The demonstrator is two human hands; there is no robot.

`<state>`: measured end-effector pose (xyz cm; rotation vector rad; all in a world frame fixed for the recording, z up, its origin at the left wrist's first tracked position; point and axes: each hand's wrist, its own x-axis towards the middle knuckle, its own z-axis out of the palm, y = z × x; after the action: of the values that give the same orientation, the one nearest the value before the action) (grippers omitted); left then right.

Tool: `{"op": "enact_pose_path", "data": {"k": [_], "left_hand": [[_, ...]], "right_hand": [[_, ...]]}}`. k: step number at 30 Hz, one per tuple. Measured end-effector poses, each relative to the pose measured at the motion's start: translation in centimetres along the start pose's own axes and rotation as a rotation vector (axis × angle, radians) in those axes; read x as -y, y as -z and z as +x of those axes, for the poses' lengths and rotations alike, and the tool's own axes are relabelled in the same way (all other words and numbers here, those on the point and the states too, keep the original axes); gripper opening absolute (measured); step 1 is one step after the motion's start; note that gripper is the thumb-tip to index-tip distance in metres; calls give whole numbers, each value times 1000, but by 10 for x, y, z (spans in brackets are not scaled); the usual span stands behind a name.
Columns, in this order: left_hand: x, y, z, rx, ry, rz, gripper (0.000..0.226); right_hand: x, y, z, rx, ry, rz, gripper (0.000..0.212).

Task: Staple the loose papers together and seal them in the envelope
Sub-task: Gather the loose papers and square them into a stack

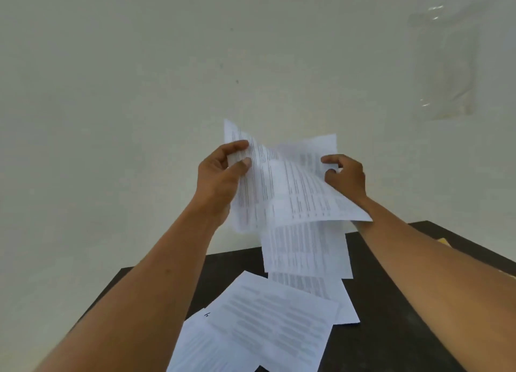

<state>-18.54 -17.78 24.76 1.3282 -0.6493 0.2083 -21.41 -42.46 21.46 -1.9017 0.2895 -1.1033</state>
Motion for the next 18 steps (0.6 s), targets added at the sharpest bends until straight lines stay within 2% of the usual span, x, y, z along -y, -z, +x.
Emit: {"op": "enact_pose_path", "data": {"k": [3,5,7,10,14,18], "left_hand": [[20,16,-13,-63,89,18,27],[38,31,-20,-132,170,74,23],[55,47,-27,-180,244,149,16],[78,64,-41,-209,288,278,15],[102,65,-51,-149,378,310,24],[127,57,-59,-78,463,323,28]], "right_hand": [[17,0,-10,155,-142,228,35],[19,-2,-17,172,-319,409,33],[12,-4,-19,179,-417,452,34],[-2,-6,-29,222,-430,455,34],[-18,-21,-50,309,-390,437,32],[-25,-35,-66,418,-398,441,18]]}}
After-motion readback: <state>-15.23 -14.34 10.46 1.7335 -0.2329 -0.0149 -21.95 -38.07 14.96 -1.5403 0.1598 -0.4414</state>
